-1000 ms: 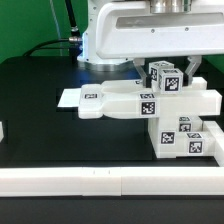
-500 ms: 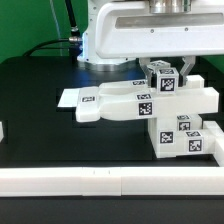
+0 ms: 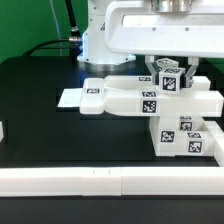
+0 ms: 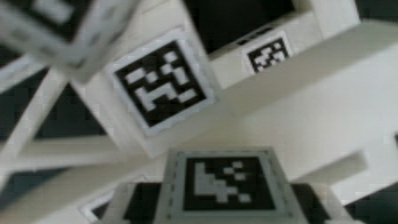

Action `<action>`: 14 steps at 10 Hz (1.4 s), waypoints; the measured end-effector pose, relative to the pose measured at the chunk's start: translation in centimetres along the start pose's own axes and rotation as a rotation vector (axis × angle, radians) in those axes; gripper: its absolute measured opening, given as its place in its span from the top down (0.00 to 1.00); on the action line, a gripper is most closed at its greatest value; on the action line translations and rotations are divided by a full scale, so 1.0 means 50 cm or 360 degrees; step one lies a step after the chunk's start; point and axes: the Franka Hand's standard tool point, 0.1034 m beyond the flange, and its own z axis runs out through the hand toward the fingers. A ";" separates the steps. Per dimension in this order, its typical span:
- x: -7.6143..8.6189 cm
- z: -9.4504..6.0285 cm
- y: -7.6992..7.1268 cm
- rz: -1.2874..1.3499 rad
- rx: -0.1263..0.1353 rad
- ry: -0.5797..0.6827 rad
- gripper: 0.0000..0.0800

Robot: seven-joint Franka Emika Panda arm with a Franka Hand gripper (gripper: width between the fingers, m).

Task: Assemble chair

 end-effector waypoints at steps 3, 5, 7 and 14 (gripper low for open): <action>0.004 0.004 0.003 0.0420 0.0024 0.0008 0.66; 0.004 0.004 0.004 0.0699 0.0034 -0.0003 0.66; 0.005 0.005 0.004 0.1037 0.0053 -0.0030 0.66; 0.010 0.005 0.003 0.1929 0.0084 -0.0081 0.66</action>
Offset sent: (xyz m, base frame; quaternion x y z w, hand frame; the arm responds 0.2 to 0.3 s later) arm -0.0046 -0.0007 -0.0054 -0.0052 0.0079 0.1759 0.9844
